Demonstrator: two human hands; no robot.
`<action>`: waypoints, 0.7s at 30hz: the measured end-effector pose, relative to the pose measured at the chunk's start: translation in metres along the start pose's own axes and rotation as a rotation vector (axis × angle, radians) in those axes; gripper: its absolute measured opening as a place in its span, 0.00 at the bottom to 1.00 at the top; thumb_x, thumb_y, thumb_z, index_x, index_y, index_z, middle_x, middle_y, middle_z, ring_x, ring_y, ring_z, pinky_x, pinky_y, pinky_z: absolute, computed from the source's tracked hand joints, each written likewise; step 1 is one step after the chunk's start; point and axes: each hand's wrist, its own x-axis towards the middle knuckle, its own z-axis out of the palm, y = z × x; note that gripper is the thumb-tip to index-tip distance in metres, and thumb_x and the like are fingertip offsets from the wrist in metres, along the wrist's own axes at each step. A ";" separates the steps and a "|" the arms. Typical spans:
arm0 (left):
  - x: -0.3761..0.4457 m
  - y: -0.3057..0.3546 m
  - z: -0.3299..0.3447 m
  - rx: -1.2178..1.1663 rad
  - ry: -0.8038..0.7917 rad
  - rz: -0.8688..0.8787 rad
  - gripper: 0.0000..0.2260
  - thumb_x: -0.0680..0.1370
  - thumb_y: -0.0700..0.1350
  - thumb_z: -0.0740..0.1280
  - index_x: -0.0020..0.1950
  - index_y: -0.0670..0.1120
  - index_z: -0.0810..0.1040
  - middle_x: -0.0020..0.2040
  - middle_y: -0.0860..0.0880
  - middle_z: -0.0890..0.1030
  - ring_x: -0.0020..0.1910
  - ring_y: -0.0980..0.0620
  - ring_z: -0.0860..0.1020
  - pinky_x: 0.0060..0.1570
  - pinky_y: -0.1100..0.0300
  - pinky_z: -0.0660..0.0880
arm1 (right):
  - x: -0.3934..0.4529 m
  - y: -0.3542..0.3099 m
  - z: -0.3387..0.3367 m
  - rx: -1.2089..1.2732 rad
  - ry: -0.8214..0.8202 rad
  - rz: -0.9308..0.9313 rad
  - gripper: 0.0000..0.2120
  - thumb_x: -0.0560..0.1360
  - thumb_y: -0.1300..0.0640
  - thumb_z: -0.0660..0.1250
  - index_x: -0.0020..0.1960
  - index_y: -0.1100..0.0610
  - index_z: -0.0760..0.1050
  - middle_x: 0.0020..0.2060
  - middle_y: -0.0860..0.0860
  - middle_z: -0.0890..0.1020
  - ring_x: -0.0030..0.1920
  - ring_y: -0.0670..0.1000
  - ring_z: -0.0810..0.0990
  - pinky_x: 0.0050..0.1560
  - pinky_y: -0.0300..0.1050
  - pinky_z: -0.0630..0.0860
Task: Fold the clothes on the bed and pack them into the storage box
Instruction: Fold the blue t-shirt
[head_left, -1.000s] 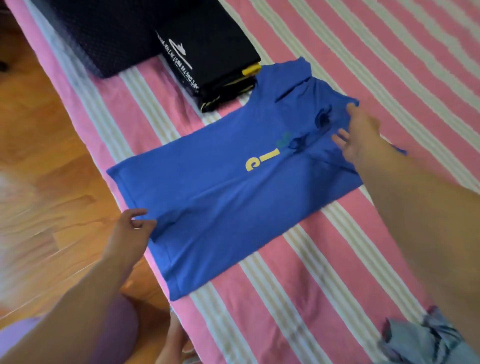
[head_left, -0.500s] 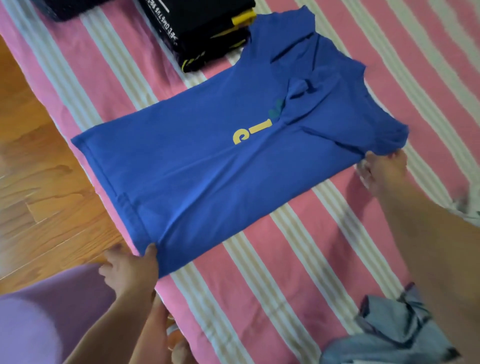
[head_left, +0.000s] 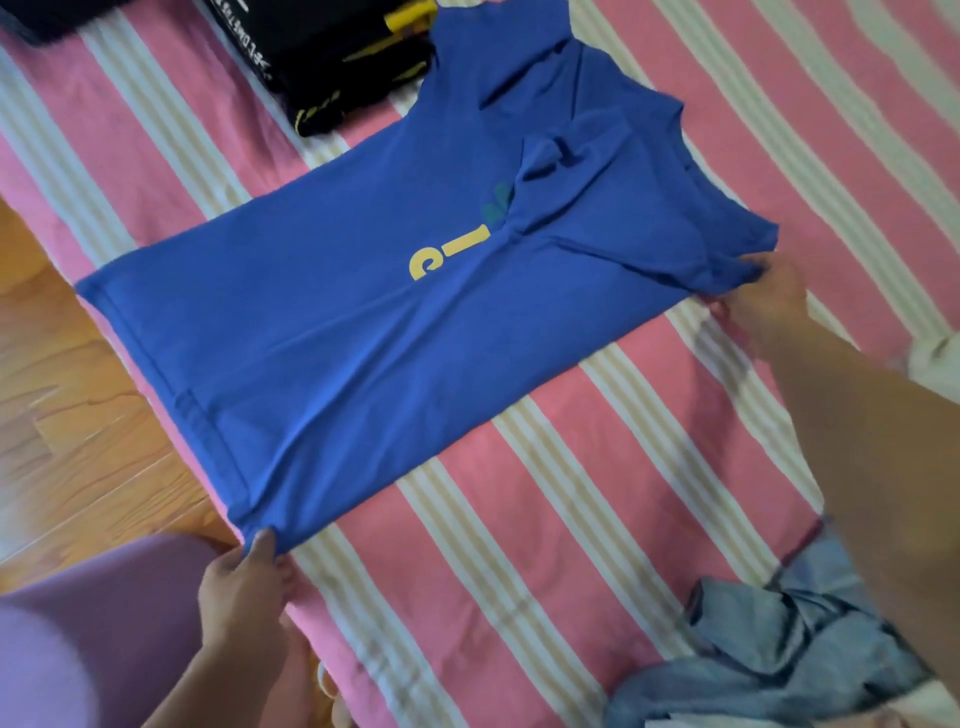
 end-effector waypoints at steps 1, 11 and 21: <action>0.004 0.000 -0.003 -0.045 -0.023 -0.023 0.11 0.81 0.43 0.66 0.39 0.44 0.74 0.30 0.47 0.71 0.27 0.50 0.68 0.33 0.56 0.64 | 0.009 0.005 -0.002 -0.061 0.042 -0.013 0.08 0.67 0.62 0.66 0.43 0.51 0.77 0.42 0.52 0.80 0.41 0.54 0.80 0.44 0.53 0.82; -0.047 -0.045 -0.043 0.114 -0.050 -0.058 0.10 0.83 0.38 0.64 0.42 0.42 0.74 0.35 0.44 0.73 0.34 0.48 0.70 0.37 0.56 0.68 | 0.032 -0.010 -0.075 -0.725 0.124 -0.135 0.10 0.73 0.70 0.65 0.54 0.73 0.75 0.48 0.70 0.78 0.53 0.71 0.78 0.63 0.64 0.70; -0.010 0.016 -0.035 0.877 0.052 0.746 0.24 0.79 0.41 0.65 0.75 0.43 0.68 0.73 0.41 0.68 0.71 0.38 0.64 0.71 0.42 0.62 | -0.049 -0.033 0.029 -0.838 0.020 -0.783 0.24 0.80 0.52 0.54 0.72 0.63 0.66 0.70 0.68 0.68 0.67 0.70 0.67 0.69 0.61 0.60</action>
